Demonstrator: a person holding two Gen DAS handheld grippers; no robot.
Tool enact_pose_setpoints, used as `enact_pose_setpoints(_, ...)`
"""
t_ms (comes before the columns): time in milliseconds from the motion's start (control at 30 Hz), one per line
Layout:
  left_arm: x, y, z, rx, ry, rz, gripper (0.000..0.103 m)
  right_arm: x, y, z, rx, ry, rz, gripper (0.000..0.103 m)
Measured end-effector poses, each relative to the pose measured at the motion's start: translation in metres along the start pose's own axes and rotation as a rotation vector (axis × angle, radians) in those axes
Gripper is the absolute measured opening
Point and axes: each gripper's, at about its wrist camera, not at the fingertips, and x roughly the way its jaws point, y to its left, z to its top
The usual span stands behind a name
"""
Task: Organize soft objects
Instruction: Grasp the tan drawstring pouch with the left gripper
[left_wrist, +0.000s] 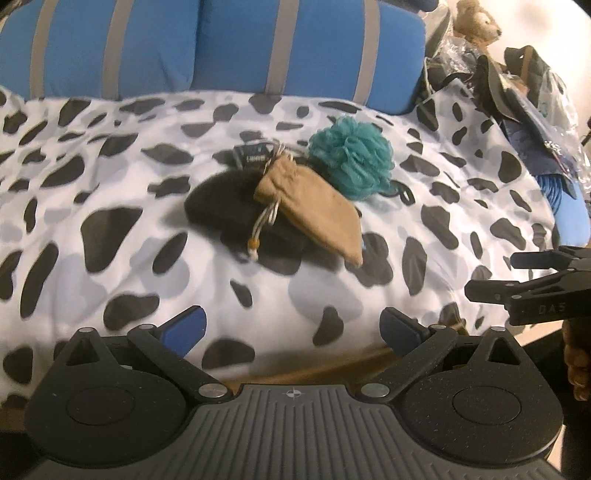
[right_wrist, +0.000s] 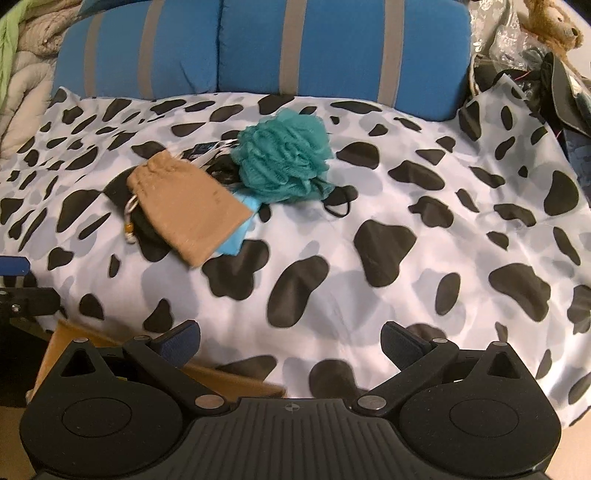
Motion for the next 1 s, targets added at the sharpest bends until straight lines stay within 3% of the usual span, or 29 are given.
enact_pose_setpoints(67,0.003,-0.001,0.004,0.022,-0.022,0.001,0.102,0.003,-0.002,0.002,-0.013,-0.018,0.000,0.103)
enact_pose_setpoints(167,0.008,-0.002,0.010,0.049,-0.046,0.003,0.090,0.010,-0.004,0.007,-0.025,-0.015,-0.010,0.103)
enact_pose_setpoints(333,0.021,-0.002,0.018,0.064,-0.066,-0.003,0.089,0.018,-0.008,0.015,-0.041,-0.014,0.002,0.103)
enact_pose_setpoints(500,0.035,0.000,0.026,0.056,-0.075,-0.035,0.079,0.027,-0.009,0.021,-0.073,-0.022,-0.017,0.103)
enact_pose_setpoints(800,0.069,0.011,0.039,-0.089,-0.031,-0.168,0.057,0.041,-0.016,0.036,-0.072,-0.021,-0.025,0.103)
enact_pose_setpoints(1000,0.090,0.024,0.044,-0.248,-0.019,-0.207,0.054,0.041,-0.022,0.041,-0.045,-0.025,-0.014,0.103)
